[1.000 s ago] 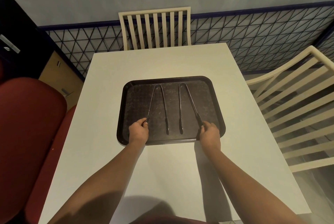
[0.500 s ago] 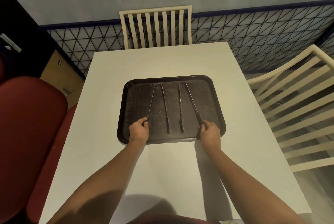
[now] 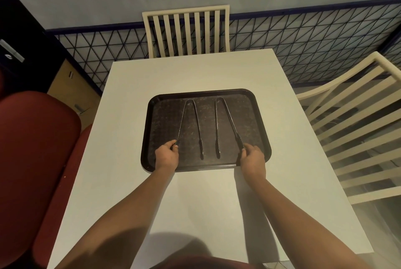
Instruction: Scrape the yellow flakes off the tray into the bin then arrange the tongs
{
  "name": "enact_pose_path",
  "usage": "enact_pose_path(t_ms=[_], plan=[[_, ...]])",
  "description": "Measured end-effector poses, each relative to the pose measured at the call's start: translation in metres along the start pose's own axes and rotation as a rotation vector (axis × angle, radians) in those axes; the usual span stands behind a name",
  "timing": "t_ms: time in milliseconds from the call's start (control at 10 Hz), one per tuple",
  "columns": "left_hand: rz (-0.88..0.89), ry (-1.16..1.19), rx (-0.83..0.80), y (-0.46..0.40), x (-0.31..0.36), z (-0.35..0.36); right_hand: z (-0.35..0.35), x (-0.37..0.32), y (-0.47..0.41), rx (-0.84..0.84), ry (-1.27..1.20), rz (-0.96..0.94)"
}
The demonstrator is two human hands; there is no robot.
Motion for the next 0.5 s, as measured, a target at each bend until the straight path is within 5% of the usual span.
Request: enact_pose_path(t_ms=[500], plan=[[0.090, -0.020, 0.036, 0.004, 0.004, -0.010, -0.012, -0.007, 0.000, 0.008, 0.120, -0.128]])
Point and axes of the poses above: each hand's wrist, its own y-axis away from the middle knuckle, its own z-axis out of the palm, x = y × z, the point moved 5 cm from there along -y, towards the middle knuckle, and after that the axes turned 9 degrees about x, right-handed, at the moved point
